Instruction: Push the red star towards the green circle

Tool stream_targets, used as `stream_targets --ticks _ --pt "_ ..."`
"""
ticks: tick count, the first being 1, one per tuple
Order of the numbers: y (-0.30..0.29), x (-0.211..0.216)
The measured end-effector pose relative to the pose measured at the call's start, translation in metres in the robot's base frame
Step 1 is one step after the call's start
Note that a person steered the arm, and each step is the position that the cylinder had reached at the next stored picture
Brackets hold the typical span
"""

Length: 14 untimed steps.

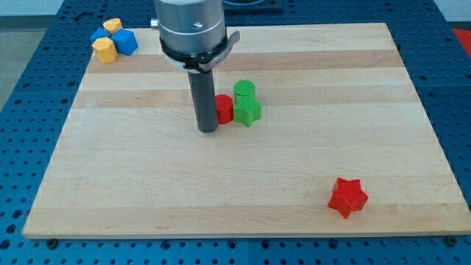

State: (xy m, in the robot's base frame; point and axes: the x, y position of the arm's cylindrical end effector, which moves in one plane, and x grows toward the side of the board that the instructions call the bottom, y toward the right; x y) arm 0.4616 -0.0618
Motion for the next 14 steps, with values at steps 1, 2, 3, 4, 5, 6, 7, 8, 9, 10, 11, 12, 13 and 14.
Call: stream_targets --ticks 1,2,3,4,5,6,7,8,9,10,11,12,13,14 --pt "0.019 0.036" --pt "0.055 0.061" --pt "0.089 0.089" --pt "0.118 0.116" --pt "0.148 0.144" --pt "0.183 0.15" --pt "0.208 0.136" --pt "0.225 0.116" --pt "0.239 0.091" --pt "0.24 0.069" --pt "0.238 0.052" --pt "0.224 0.047" --pt "0.208 0.047" --pt "0.189 0.046"
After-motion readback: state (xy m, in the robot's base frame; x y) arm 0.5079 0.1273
